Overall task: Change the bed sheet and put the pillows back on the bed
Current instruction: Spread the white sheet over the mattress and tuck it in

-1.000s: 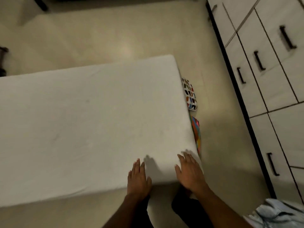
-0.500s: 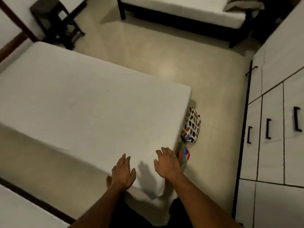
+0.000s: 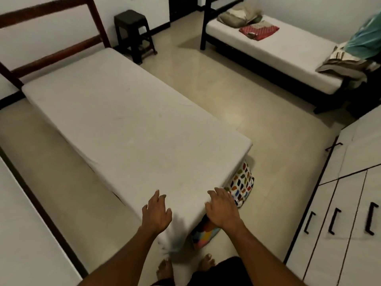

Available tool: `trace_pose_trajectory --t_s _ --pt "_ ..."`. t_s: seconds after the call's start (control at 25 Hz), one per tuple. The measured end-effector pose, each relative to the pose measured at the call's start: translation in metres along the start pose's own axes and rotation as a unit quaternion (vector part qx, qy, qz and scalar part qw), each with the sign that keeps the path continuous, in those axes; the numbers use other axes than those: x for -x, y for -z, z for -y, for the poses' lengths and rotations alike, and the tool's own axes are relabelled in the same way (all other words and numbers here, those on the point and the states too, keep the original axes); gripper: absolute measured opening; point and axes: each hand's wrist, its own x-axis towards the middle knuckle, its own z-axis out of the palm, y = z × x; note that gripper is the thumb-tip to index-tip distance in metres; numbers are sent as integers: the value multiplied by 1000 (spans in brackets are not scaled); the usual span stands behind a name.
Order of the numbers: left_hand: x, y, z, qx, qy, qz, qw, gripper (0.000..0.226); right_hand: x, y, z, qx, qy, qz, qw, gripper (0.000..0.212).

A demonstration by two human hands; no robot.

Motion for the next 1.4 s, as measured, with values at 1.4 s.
trace_pose_trajectory --t_s 1.4 --pt "-334 -99 -513 205 250 -115 939 54 -407 258 -450 86 275 140 947 109"
